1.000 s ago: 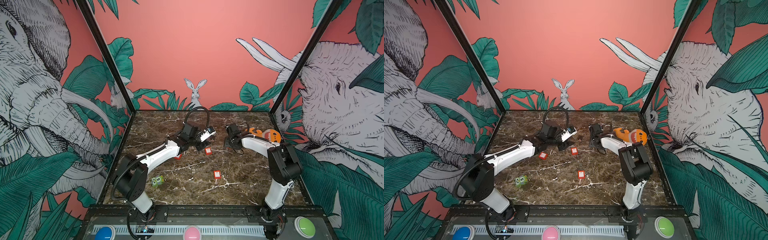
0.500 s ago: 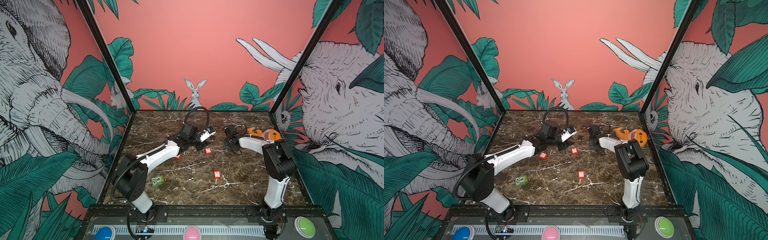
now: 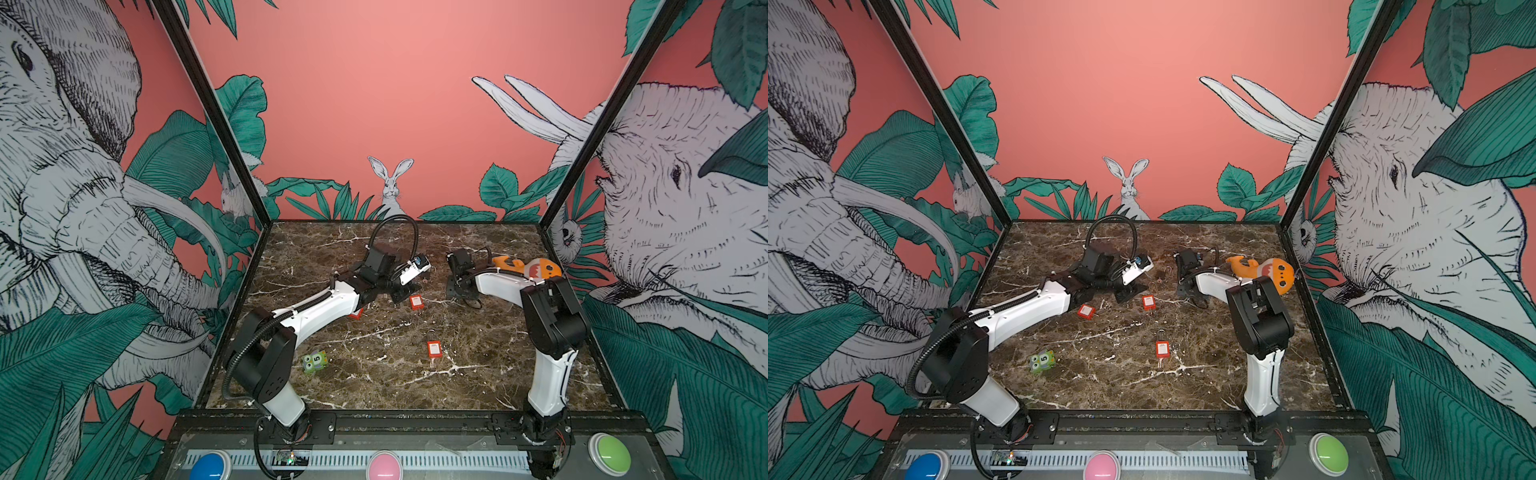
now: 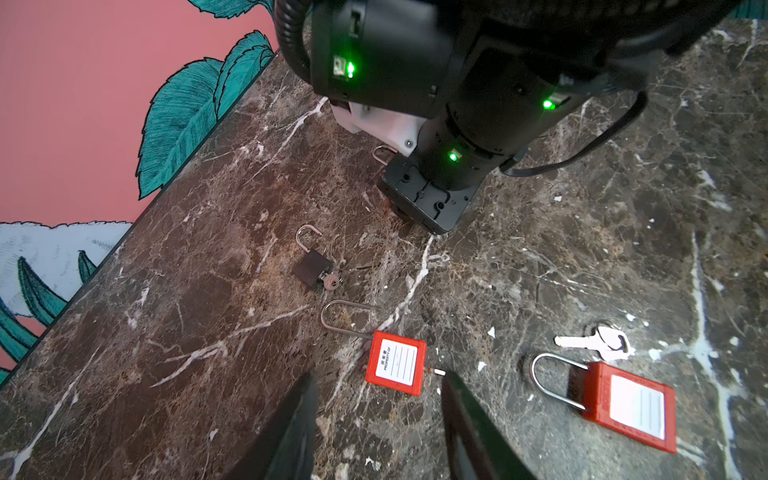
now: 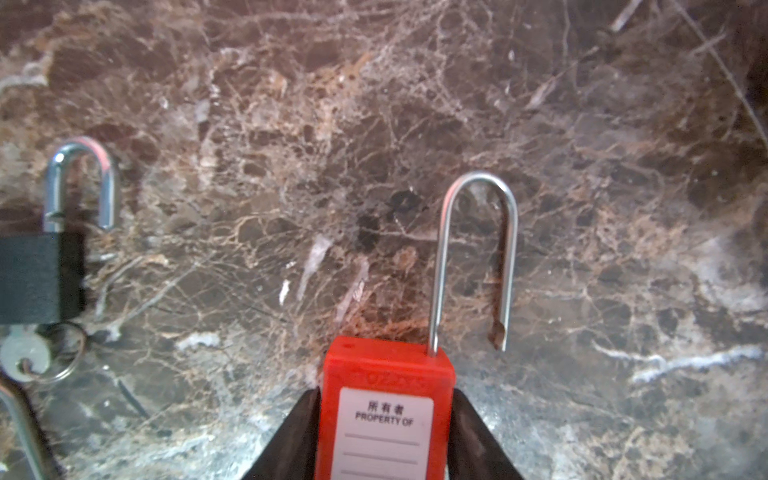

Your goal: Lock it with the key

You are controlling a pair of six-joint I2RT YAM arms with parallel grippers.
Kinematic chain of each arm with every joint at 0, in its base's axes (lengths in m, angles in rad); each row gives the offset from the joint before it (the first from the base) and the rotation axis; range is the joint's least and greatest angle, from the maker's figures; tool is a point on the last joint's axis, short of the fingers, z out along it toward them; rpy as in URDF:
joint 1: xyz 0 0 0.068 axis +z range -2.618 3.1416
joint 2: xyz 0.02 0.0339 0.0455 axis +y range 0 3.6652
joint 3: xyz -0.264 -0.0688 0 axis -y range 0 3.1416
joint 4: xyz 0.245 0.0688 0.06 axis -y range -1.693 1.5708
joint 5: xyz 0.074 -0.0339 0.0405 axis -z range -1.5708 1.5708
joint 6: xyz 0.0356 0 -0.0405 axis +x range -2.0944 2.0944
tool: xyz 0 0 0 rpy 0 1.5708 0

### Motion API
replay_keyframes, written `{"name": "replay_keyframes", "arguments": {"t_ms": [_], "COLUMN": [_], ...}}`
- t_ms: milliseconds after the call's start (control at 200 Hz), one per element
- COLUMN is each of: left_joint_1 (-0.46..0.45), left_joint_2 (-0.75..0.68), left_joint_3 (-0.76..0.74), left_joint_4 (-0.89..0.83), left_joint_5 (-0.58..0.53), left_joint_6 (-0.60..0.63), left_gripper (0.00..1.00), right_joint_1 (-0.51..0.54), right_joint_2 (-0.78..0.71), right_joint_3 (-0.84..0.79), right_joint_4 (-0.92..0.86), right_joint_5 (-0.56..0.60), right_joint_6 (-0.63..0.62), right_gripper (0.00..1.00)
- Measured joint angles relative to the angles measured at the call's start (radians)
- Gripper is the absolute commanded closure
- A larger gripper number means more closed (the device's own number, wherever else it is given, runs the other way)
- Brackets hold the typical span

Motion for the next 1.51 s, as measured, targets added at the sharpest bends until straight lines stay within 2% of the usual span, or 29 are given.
{"name": "replay_keyframes", "arguments": {"t_ms": [65, 360, 555, 675, 775, 930, 1020, 1095, 1230, 1506], "left_joint_1": [0.000, 0.000, 0.001, 0.012, 0.047, 0.121, 0.139, 0.137, 0.135, 0.127], "left_joint_2": [0.000, -0.029, -0.062, -0.068, -0.071, -0.071, -0.071, -0.071, -0.068, -0.028], "left_joint_3": [0.000, -0.046, -0.071, -0.071, -0.072, -0.065, -0.057, -0.052, -0.034, 0.038], "left_joint_4": [0.000, 0.047, 0.087, 0.099, 0.123, 0.139, 0.134, 0.113, 0.051, -0.048], "left_joint_5": [0.000, -0.001, 0.002, 0.027, 0.120, 0.333, 0.436, 0.501, 0.589, 0.667], "left_joint_6": [0.000, -0.002, -0.004, -0.004, -0.011, -0.015, 0.031, 0.084, 0.175, 0.277], "left_gripper": [0.50, 0.50, 0.50, 0.50, 0.50, 0.49, 0.49, 0.48, 0.48, 0.50], "right_joint_1": [0.000, 0.000, 0.000, 0.000, 0.000, 0.000, 0.001, 0.002, 0.002, 0.002], "right_joint_2": [0.000, -0.037, -0.176, -0.285, -0.384, -0.593, -0.718, -0.782, -0.799, -0.818], "right_joint_3": [0.000, -0.007, -0.032, -0.075, -0.130, -0.247, -0.326, -0.359, -0.362, -0.364], "right_joint_4": [0.002, 0.010, 0.031, 0.047, 0.042, 0.031, 0.045, 0.038, 0.013, -0.009], "right_joint_5": [0.000, 0.004, -0.054, -0.144, -0.270, -0.457, -0.544, -0.590, -0.645, -0.698], "right_joint_6": [-0.013, -0.152, -0.351, -0.518, -0.679, -0.949, -1.072, -1.135, -1.220, -1.297], "right_gripper": [0.62, 0.69, 0.73, 0.75, 0.72, 0.75, 0.76, 0.77, 0.77, 0.79]}}
